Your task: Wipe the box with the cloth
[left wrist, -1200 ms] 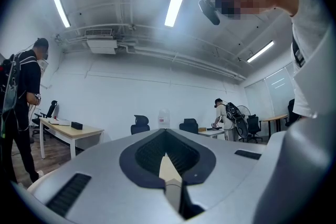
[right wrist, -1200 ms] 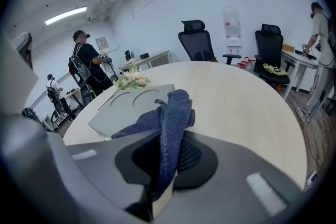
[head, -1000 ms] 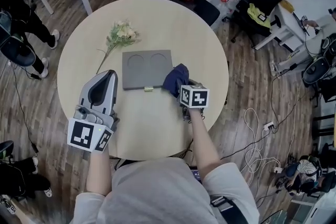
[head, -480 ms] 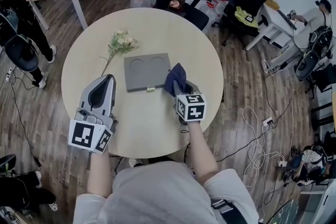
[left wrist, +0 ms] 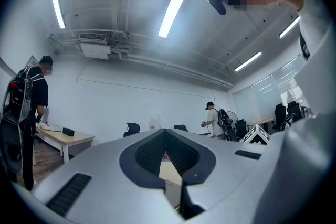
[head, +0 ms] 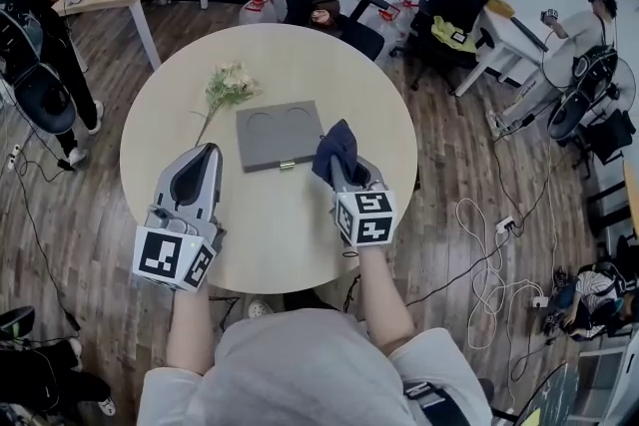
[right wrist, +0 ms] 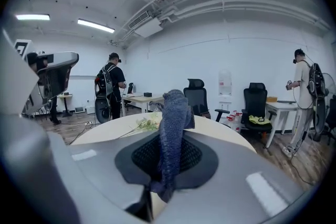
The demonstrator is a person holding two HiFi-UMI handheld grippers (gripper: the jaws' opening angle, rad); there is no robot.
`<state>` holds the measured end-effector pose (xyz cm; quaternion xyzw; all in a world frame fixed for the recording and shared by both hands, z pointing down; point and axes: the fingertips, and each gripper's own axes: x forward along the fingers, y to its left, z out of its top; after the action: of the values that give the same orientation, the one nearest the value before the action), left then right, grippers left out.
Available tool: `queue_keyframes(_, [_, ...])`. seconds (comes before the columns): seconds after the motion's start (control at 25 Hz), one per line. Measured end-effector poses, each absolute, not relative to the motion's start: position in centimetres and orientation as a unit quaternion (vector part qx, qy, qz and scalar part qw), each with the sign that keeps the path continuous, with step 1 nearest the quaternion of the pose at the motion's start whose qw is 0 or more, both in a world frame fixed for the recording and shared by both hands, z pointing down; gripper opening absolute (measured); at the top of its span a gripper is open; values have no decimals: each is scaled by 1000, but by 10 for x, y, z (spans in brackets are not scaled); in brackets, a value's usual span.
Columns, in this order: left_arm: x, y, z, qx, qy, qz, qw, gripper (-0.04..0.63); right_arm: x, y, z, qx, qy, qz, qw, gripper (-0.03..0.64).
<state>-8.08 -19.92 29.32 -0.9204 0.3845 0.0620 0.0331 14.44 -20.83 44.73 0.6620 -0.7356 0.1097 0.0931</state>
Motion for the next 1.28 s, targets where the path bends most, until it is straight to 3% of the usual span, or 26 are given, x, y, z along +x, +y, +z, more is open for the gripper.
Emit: queue_keyframes(1.28, [-110, -145, 279, -923, 373, 82, 45, 8, 121, -95, 340, 706, -707, -26, 28, 51])
